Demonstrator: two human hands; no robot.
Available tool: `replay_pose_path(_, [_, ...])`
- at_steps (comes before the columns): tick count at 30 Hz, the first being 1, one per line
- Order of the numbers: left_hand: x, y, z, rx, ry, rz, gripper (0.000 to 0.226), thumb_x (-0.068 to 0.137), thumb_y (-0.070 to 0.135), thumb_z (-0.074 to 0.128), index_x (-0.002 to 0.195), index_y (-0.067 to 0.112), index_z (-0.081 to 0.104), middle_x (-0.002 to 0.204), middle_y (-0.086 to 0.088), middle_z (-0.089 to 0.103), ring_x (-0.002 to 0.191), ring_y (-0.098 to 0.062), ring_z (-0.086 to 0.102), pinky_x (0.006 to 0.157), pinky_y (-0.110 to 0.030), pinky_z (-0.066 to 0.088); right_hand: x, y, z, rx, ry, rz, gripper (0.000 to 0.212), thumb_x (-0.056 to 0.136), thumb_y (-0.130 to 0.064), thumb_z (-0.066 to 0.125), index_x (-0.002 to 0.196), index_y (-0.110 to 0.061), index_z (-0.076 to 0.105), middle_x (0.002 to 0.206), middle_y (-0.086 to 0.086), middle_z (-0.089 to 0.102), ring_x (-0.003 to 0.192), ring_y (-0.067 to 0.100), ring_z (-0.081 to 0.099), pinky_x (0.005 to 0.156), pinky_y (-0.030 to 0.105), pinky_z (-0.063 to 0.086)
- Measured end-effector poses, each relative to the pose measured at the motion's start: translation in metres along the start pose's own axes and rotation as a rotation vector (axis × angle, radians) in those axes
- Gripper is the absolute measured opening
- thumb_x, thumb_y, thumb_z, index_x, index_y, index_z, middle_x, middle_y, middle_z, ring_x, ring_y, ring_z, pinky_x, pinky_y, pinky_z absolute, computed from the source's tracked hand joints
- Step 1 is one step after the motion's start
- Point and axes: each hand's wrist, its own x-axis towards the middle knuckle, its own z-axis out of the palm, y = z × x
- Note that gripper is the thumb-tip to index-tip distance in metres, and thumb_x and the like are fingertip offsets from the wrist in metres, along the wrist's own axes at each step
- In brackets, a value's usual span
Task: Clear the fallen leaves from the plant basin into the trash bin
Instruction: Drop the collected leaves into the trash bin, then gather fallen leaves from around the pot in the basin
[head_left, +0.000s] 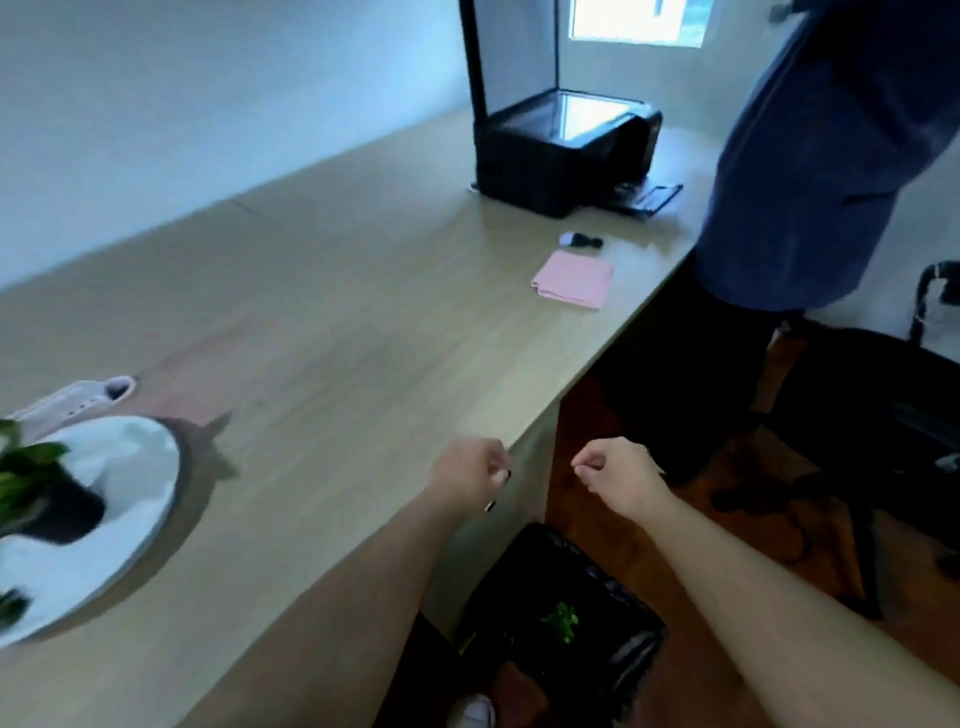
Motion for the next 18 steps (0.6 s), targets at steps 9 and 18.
replay_pose_path(9, [-0.129, -0.116, -0.127, 0.002, 0.416, -0.306, 0.015, 0.082, 0.017, 0.062, 0.094, 0.014, 0.071, 0.099, -0.006, 0.073, 0.095, -0.023, 0.066, 0.082, -0.029, 0.051, -0.027, -0.169, 0.078, -0.061, -0.181, -0.411, 0.024, 0.086, -0.010, 0.062, 0.066, -0.023, 0.065, 0.081, 0.005, 0.070, 0.085, 0.022, 0.068, 0.087, 0.036, 0.056])
replay_pose_path(18, [-0.251, -0.255, -0.171, -0.001, 0.526, -0.614, 0.014, 0.082, 0.019, 0.060, 0.093, 0.017, 0.069, 0.103, -0.002, 0.071, 0.097, -0.021, 0.063, 0.080, -0.033, 0.051, -0.073, -0.302, 0.224, -0.247, -0.384, -0.722, 0.013, 0.082, -0.012, 0.063, 0.084, -0.014, 0.075, 0.086, 0.006, 0.075, 0.074, 0.011, 0.061, 0.074, 0.020, 0.046])
